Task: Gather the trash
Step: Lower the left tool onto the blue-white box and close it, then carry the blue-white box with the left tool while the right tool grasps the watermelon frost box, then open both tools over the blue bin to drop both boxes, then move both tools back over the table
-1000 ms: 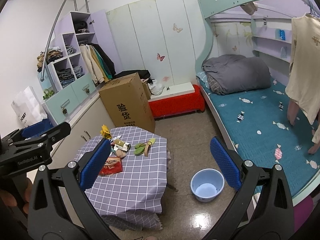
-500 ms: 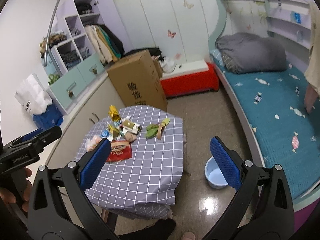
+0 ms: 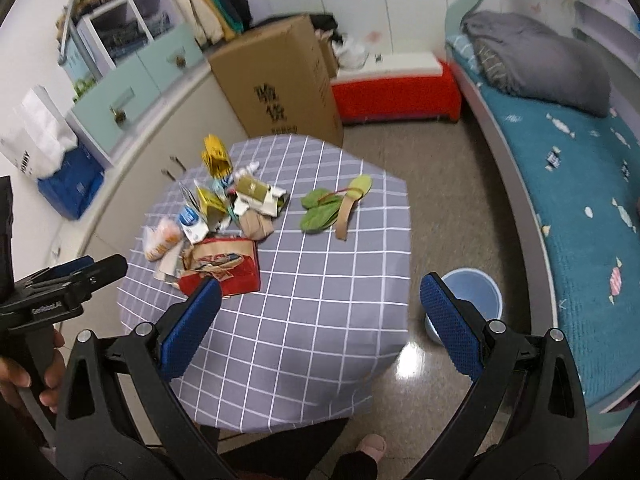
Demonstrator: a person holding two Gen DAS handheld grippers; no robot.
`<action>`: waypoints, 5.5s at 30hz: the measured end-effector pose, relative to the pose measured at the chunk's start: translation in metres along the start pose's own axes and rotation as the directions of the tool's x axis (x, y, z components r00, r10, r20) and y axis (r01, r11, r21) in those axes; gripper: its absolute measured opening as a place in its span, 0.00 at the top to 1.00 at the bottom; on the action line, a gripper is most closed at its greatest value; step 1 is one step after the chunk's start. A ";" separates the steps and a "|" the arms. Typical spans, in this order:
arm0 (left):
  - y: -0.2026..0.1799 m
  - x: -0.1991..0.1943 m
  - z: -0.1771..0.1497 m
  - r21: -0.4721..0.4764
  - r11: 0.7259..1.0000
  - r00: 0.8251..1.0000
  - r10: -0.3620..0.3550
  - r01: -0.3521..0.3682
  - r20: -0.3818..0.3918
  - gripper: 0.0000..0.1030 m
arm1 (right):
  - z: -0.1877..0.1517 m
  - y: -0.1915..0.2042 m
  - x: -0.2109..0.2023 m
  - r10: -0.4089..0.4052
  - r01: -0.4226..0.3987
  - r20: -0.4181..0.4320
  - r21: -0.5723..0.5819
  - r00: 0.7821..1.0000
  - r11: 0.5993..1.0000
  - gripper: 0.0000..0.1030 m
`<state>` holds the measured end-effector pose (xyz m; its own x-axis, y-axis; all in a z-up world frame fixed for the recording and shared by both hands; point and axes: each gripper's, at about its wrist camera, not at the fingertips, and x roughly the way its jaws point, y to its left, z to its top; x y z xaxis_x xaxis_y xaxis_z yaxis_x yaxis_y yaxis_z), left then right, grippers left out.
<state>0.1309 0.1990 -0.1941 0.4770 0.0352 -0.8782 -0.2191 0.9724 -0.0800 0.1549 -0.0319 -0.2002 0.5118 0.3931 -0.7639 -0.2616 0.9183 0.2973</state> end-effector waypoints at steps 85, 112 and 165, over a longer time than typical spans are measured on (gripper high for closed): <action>-0.293 0.101 0.110 0.129 0.867 0.870 -0.453 0.481 -0.197 0.95 | 0.081 -0.251 0.059 -0.113 0.114 -0.024 0.380 0.993 0.918 0.21; -0.411 0.134 0.080 0.268 0.778 0.806 -0.460 0.568 -0.373 0.90 | 0.062 -0.304 -0.048 -0.323 0.241 0.144 0.411 0.935 0.879 0.13; -0.045 0.087 0.075 -0.183 0.972 0.984 -0.163 0.148 -0.072 0.35 | 0.079 -0.031 0.100 0.010 -0.006 -0.074 0.049 0.997 0.999 0.13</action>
<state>0.2456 0.1755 -0.2313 0.4434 -0.1408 -0.8852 -0.2986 0.9080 -0.2940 0.2792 -0.0172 -0.2409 0.4470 0.3974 -0.8014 -0.2241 0.9171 0.3297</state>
